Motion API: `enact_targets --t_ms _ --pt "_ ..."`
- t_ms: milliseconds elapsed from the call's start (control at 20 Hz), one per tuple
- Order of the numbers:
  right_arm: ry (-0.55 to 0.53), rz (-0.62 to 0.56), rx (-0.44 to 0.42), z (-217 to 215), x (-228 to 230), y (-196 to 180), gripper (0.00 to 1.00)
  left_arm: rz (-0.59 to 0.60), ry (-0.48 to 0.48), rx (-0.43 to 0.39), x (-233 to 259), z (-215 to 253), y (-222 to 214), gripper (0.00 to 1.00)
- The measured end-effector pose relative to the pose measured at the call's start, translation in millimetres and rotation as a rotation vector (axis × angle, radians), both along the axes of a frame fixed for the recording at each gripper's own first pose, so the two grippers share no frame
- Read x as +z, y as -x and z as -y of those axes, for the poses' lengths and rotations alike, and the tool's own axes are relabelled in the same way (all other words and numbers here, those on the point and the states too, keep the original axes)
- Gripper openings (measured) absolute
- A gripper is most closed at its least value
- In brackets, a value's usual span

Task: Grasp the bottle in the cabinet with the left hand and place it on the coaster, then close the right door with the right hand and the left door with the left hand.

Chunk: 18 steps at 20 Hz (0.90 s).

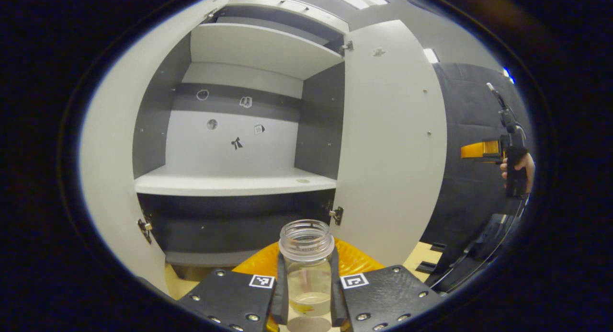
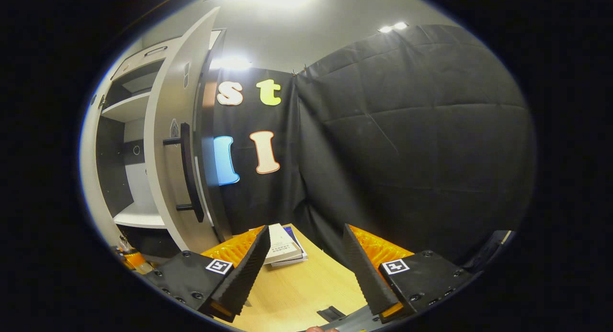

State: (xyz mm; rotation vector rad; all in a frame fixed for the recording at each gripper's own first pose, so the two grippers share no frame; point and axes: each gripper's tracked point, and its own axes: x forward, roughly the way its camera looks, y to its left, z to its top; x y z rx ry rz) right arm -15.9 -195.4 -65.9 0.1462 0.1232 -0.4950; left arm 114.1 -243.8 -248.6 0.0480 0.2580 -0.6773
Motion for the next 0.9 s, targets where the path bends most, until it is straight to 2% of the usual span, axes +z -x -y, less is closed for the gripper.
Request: enact_targets --t_ms 100,450,650,900 --pt "-0.002 -0.01 0.002 -4 0 1 0.99 -0.033 -0.022 0.009 -26 -1 3 0.37" --pt "0.009 -0.061 -0.029 -7 -2 12 0.97 -0.138 -0.04 0.01 -98 -5 29 0.38" --pt "-0.016 -0.094 -0.064 -5 -9 18 0.97 -0.12 -0.072 -0.002 -120 -8 30 0.37" --pt "0.013 -0.133 -0.062 -12 -13 17 0.96 -0.108 -0.122 -0.015 -144 -10 34 0.4"
